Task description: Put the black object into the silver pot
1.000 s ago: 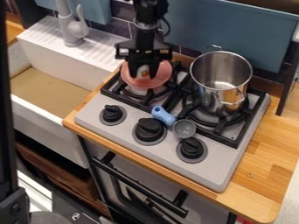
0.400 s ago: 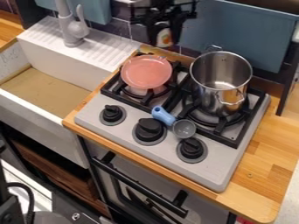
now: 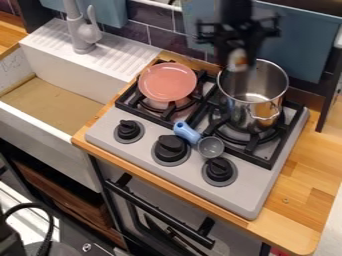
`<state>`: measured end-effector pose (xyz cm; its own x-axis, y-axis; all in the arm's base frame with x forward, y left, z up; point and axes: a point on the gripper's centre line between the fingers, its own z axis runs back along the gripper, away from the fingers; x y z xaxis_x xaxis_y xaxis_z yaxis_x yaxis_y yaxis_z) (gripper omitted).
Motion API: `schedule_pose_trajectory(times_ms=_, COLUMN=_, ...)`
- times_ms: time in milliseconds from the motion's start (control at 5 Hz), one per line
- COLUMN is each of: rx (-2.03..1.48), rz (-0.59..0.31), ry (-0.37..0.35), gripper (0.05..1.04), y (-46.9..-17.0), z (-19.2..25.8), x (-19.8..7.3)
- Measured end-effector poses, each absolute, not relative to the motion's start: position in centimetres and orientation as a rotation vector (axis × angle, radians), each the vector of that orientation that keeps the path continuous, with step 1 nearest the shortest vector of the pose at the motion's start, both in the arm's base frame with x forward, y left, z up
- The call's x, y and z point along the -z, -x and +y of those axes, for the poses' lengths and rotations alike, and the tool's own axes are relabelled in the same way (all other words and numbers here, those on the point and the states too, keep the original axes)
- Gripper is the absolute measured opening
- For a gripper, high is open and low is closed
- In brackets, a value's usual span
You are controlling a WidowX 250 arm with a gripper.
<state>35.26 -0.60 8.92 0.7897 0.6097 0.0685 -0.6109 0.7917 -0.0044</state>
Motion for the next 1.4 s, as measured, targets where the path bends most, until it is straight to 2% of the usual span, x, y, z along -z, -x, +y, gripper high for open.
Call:
schedule_pose_trajectory(times_ms=400, rx=-0.674, rz=-0.077, ry=-0.046, gripper=0.473, y=-36.3, z=-2.0, x=-6.0)
schedule_pose_trajectory(times_ms=800, rx=-0.683, rz=-0.079, ry=-0.052, gripper=0.511, y=-36.5, z=-2.0, x=-5.3)
schedule_pose_trajectory(times_ms=1000, rx=-0.705, rz=-0.045, ry=-0.04, gripper=0.609, y=-37.1, z=-1.8, x=-5.1)
schedule_pose_trajectory(times_ms=1200, rx=-0.714, rz=-0.039, ry=-0.033, gripper=0.896, y=-37.4, z=-1.5, x=-5.5)
schedule_pose_trajectory(times_ms=1400, rx=-0.706, rz=-0.039, ry=-0.033, gripper=1.005, y=-37.4, z=-1.4, x=-5.5)
